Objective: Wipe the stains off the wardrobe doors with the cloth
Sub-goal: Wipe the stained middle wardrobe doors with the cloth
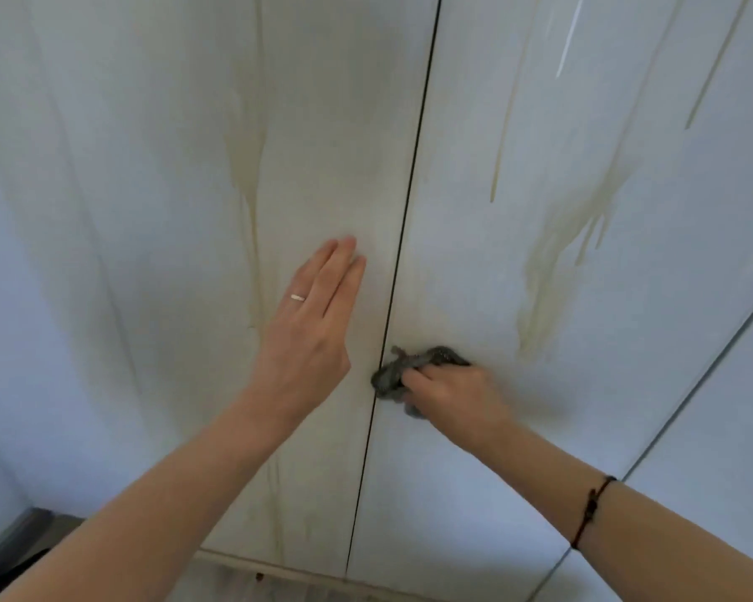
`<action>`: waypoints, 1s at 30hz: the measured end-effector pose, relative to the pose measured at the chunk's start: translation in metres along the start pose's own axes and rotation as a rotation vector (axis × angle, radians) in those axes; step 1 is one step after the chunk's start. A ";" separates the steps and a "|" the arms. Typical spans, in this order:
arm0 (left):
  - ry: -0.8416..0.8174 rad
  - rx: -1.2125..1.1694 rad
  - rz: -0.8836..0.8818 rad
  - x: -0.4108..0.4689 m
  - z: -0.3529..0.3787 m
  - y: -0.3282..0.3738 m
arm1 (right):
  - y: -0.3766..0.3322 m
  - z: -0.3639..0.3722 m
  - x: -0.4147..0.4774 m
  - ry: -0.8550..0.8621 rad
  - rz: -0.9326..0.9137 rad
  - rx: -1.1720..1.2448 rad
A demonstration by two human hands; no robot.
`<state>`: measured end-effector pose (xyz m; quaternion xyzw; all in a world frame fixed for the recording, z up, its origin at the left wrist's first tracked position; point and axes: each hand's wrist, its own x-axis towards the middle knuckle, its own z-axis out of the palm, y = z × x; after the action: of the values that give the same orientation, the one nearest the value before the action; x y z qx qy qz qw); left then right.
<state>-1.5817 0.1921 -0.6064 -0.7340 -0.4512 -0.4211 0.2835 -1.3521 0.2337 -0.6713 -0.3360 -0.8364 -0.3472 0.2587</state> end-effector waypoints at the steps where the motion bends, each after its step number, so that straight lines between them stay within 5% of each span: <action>1: -0.017 0.037 0.035 0.016 -0.003 -0.002 | 0.012 -0.019 0.032 0.108 0.069 -0.022; 4: -0.051 0.097 0.088 0.053 -0.013 -0.004 | 0.034 -0.069 0.118 0.403 0.319 -0.076; 6: -0.057 0.130 0.110 0.066 -0.014 -0.004 | 0.024 -0.061 0.118 0.426 0.331 -0.077; 10: -0.071 0.158 0.102 0.072 -0.007 -0.005 | -0.025 0.008 0.011 0.027 0.021 0.042; 13: -0.081 0.197 0.081 0.070 -0.001 0.003 | -0.026 0.013 -0.020 -0.280 0.015 0.153; 17: -0.048 0.222 0.084 0.072 0.002 0.009 | 0.025 -0.058 0.055 0.095 0.432 0.326; 19: -0.020 0.220 0.060 0.072 0.006 0.013 | 0.049 -0.084 0.092 0.354 0.456 0.070; 21: -0.003 0.224 0.028 0.073 0.011 0.017 | 0.051 -0.087 0.104 0.407 0.442 0.013; 27: -0.038 0.246 -0.019 0.074 0.018 0.020 | -0.003 0.000 -0.014 -0.068 0.021 0.075; 30: -0.037 0.275 -0.007 0.074 0.019 0.018 | 0.029 -0.023 0.006 0.073 0.025 0.001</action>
<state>-1.5408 0.2302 -0.5516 -0.6945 -0.5123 -0.3425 0.3715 -1.3303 0.2345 -0.6411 -0.3332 -0.8225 -0.3554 0.2936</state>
